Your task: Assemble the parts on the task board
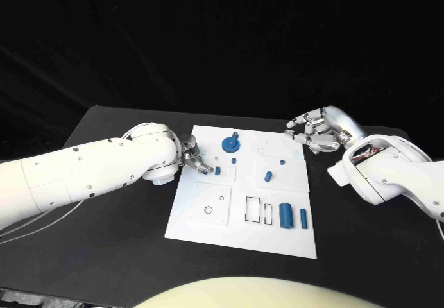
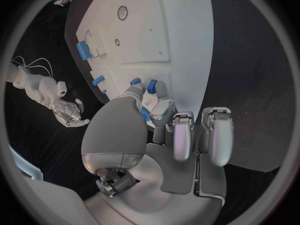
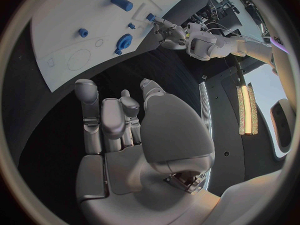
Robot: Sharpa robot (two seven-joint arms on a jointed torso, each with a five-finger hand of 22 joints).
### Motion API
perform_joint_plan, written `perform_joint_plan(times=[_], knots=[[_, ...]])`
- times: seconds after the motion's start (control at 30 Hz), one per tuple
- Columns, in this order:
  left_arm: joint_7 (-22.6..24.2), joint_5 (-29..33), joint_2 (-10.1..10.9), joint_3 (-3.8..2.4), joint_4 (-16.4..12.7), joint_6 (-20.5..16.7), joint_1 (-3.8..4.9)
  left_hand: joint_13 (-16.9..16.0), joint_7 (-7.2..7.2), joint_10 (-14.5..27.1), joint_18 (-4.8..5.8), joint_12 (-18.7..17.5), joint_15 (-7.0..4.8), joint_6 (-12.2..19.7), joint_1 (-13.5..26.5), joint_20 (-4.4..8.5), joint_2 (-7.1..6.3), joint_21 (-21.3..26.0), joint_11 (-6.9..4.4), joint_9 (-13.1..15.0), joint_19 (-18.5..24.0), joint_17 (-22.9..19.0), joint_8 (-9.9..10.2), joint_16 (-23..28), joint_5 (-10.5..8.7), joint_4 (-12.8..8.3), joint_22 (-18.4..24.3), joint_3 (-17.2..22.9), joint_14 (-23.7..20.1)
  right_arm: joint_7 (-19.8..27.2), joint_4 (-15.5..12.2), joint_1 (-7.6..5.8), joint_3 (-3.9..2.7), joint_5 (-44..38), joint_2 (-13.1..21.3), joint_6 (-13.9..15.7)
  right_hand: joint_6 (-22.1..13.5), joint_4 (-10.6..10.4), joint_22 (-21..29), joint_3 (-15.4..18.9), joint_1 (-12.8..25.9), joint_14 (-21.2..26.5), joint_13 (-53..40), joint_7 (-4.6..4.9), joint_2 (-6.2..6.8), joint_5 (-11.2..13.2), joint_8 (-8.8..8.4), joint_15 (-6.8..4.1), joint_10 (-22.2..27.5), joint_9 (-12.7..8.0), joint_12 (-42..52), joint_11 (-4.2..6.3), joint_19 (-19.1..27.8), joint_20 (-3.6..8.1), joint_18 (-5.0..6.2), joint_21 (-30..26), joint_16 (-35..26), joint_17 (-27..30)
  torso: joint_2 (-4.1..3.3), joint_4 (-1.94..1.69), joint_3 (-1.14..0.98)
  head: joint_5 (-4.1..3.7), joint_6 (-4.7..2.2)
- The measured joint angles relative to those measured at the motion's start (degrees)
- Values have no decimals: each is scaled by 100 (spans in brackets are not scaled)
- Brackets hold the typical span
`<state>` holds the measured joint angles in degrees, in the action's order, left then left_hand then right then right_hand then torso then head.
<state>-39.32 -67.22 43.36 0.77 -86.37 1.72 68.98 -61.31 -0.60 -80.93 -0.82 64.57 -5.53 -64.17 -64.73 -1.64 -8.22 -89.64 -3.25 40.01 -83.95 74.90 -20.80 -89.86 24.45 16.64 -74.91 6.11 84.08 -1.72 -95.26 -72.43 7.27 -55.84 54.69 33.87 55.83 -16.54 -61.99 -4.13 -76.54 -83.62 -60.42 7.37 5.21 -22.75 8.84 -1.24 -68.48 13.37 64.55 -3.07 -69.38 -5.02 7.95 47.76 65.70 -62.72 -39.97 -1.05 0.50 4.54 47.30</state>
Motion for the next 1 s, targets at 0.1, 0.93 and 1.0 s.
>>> perform_joint_plan(times=[0.1,0.93,1.0], knots=[[-1,0,6,-4,-4,-4,0,0,0,0,-1,0,0,0,0,0,0,0,0,0,0,4,0,0,0,0,0,0,0,0,0,0,0,0,0,0,-1,0,0,0,0,0,0,-1,0,0,0,0,0,0,0,0,0,0,0,0,0,0,0,-1,-1,1,-4],[219,454,164,-121,-62,-835,61,1075,-183,603,-97,-1019,46,294,68,10,68,542,150,-74,22,3,162,157,0,12,0,-472,-16,-1,26,1,0,0,-11,2,12,0,12,0,0,0,16,12,0,0,0,0,-5,0,0,-5,0,0,0,-39,0,7,5,0,-5,-14,-49],[351,609,186,-126,-62,-1081,67,1699,-269,1031,-255,-1646,136,524,42,-15,94,979,240,-126,416,3,254,507,0,14,16,-557,-9,-1,30,1,0,0,-12,3,12,0,12,0,0,0,16,12,0,0,0,0,-5,0,0,-5,0,0,0,-39,0,7,5,-3,-3,-28,-67]])
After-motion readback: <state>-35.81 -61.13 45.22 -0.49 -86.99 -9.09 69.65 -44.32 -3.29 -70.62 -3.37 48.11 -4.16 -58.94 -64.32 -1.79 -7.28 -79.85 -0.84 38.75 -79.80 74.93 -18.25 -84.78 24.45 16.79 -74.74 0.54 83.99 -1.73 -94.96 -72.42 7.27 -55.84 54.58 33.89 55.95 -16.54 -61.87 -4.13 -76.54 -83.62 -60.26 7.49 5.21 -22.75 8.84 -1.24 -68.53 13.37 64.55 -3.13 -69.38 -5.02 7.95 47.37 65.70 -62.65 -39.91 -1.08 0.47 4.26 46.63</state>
